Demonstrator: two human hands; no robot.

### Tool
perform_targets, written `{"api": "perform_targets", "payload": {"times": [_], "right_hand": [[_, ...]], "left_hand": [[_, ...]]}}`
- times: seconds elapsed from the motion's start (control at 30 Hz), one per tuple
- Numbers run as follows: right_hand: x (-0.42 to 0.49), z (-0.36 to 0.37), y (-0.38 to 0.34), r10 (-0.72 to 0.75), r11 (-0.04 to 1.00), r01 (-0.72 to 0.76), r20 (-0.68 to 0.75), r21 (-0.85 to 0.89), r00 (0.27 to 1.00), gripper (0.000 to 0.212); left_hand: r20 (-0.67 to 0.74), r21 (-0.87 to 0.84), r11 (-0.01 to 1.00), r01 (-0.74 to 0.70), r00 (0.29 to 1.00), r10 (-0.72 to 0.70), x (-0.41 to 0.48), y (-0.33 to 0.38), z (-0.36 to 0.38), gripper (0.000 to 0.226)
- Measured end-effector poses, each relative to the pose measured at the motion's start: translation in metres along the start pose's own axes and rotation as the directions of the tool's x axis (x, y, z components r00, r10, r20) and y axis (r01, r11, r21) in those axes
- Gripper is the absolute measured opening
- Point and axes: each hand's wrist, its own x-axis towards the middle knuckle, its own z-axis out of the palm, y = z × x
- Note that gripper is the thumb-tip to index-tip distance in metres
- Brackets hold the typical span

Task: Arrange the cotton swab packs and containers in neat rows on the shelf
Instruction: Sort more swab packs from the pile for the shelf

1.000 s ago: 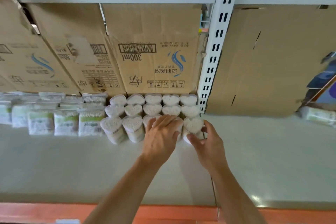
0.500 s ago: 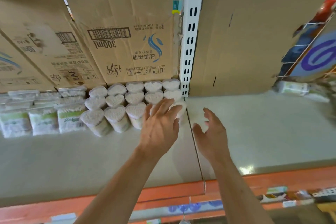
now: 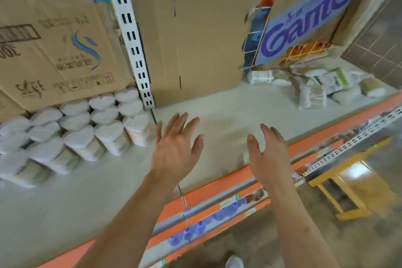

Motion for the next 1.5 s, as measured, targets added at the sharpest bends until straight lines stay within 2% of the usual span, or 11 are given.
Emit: {"api": "perform_targets", "payload": {"times": [0.13,0.27,0.47,0.63,0.8,1.0,1.1,1.23,1.4,1.5], "right_hand": [[0.018,-0.041,0.044,0.031,0.999,-0.03,-0.056,0.015,0.998,0.053],[0.047,-0.081,0.097,0.035,0.999,-0.035,-0.035,0.019,0.999,0.055],[0.101,-0.142,0.179,0.042,0.997,-0.044,0.03,0.058,0.999,0.059],[0.147,-0.171,0.217,0.068,0.995,-0.071,0.045,0.074,0.997,0.059],[0.189,-0.183,0.235,0.081,0.989,-0.086,0.051,0.117,0.995,0.056],[0.24,-0.195,0.243,0.141,0.987,-0.145,0.052,0.074,0.989,0.055],[0.273,-0.193,0.239,0.157,0.986,-0.159,0.035,0.056,0.987,0.05],[0.308,-0.177,0.246,0.216,0.973,-0.221,0.064,0.07,0.974,0.072],[0.327,-0.17,0.256,0.33,0.925,-0.339,0.081,0.169,0.941,0.088],[0.332,-0.168,0.264,0.333,0.918,-0.354,0.138,0.178,0.933,0.091]], "left_hand": [[0.139,0.014,1.0,0.009,0.99,-0.011,0.019,0.053,0.024,0.068],[0.221,0.016,0.999,0.041,0.974,-0.044,0.041,0.117,0.065,0.055],[0.268,-0.063,0.989,0.135,0.957,-0.113,0.066,0.203,0.129,0.058],[0.215,-0.168,0.974,0.151,0.97,-0.113,0.091,0.244,0.158,0.07],[0.236,-0.278,0.928,0.249,0.954,-0.186,0.132,0.263,0.184,0.053],[0.348,-0.411,0.788,0.458,0.878,-0.328,0.192,0.285,0.215,0.061],[0.341,-0.427,0.746,0.512,0.855,-0.391,0.208,0.288,0.224,0.064],[0.357,-0.445,0.719,0.534,0.842,-0.404,0.215,0.287,0.231,0.045],[0.371,-0.644,0.495,0.583,0.804,-0.465,0.212,0.285,0.232,0.018],[0.408,-0.725,0.389,0.569,0.809,-0.423,0.21,0.295,0.228,0.009]]}}
